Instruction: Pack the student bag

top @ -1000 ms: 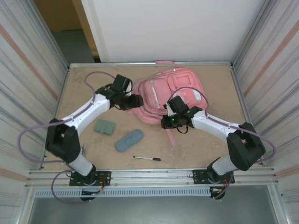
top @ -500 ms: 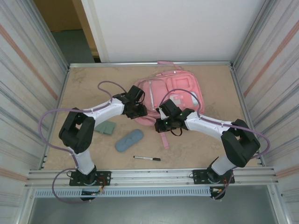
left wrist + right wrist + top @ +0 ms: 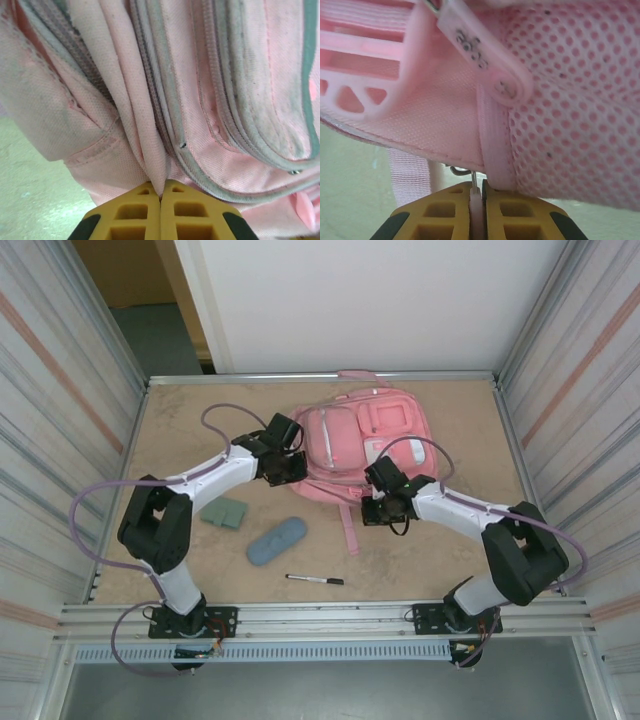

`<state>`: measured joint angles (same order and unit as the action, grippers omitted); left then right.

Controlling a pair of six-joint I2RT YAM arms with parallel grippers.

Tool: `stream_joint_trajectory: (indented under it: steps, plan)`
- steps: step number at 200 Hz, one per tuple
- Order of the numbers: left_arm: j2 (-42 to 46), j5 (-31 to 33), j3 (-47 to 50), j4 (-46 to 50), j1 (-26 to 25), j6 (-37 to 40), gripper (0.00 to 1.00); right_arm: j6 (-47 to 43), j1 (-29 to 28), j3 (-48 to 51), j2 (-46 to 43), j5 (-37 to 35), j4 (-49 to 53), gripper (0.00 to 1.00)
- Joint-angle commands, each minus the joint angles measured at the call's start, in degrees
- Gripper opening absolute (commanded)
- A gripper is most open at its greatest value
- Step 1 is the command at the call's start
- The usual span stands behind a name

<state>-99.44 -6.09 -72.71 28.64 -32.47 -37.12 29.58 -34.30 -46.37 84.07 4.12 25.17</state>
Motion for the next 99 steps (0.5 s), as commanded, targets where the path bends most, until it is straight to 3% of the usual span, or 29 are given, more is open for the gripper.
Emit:
stream_joint_trajectory:
  steps: [1,50,99]
  plan:
    - [1.88,0.44,-3.20,1.31,2.42,4.30,0.00,2.18,2.92,1.72,-2.00,-7.46,6.09,0.12]
    - [-0.14,-7.43,-2.16,-1.30,1.15,3.29,0.00,1.92,3.34,2.27,-3.10,-7.72,5.06,0.20]
    - [1.48,-6.18,2.66,-6.14,-5.65,-0.27,0.00,0.72,3.44,4.52,-16.22,-7.45,3.31,0.48]
